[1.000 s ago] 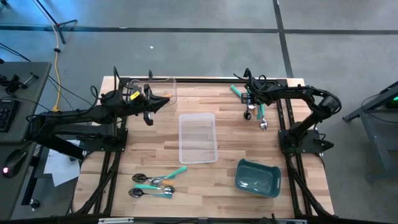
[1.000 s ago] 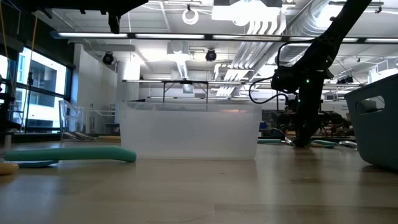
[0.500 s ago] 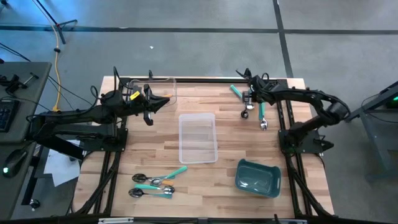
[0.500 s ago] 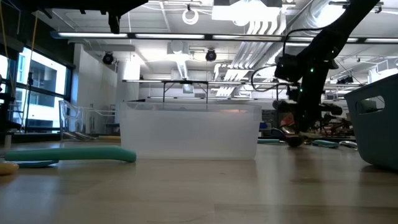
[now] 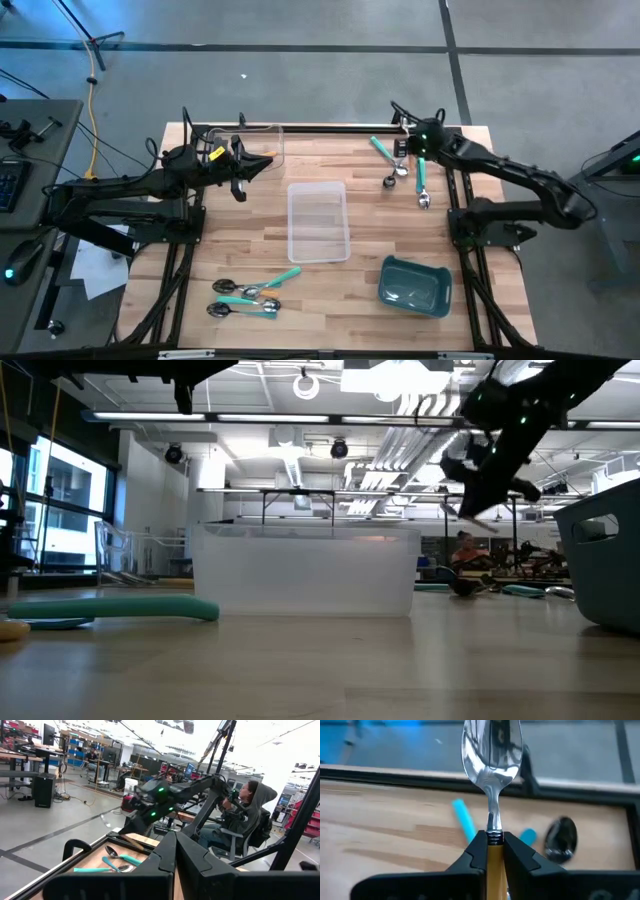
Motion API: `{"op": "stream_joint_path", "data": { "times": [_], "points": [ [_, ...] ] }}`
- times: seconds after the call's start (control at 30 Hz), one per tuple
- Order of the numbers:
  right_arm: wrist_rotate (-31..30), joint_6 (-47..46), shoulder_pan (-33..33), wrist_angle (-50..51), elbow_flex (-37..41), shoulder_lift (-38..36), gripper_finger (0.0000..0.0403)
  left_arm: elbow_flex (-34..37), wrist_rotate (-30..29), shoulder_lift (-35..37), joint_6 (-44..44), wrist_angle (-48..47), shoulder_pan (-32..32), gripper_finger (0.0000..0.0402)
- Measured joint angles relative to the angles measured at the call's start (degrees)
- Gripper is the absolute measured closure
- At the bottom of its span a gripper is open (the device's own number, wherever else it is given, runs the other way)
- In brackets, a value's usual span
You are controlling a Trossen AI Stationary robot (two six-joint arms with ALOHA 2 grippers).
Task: Sort silverware by color (type)
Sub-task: Put the yellow spoon into the transparent bin
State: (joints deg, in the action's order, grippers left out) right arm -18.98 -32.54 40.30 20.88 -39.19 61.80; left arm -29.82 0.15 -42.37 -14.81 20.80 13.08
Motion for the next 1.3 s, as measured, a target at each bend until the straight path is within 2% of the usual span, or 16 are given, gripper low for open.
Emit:
{"op": "stream_joint_path", "data": {
  "times": [0.23,0.37,0.47,0.63,0.83,0.97,1.17,1.3],
  "points": [
    [0.83,5.45,-8.11,-0.30,0.01,-8.63,0.0382,0.00,0.01,0.01,0.00,-0.01,0.00,0.0401],
    [2.48,5.20,-13.25,-7.15,2.94,-10.91,0.0382,0.00,-0.01,0.02,0.00,0.00,0.00,0.0402],
    [3.08,2.71,-17.41,-17.37,6.70,-10.87,0.0382,0.00,-0.02,0.00,0.00,-0.02,0.01,0.0402],
    [3.61,1.54,-24.01,-35.32,10.95,-8.35,0.0382,0.00,-0.71,0.01,0.00,-0.46,0.02,0.0401],
    [7.03,6.21,-29.07,-46.87,6.89,-2.74,0.0382,0.00,-0.79,-2.09,-0.03,-0.27,0.02,0.0402],
    [10.68,11.69,-30.71,-50.16,1.55,1.45,0.0382,0.00,-0.42,-5.24,-1.51,2.36,-0.04,0.0401],
    [20.04,13.43,-31.26,-55.31,-3.35,6.20,0.0382,0.00,4.27,-8.39,-2.51,10.19,-0.07,0.0402],
    [21.87,14.25,-32.17,-58.46,-4.43,8.51,0.0382,0.00,4.45,-9.05,-2.44,10.49,-0.07,0.0401]
  ]
}}
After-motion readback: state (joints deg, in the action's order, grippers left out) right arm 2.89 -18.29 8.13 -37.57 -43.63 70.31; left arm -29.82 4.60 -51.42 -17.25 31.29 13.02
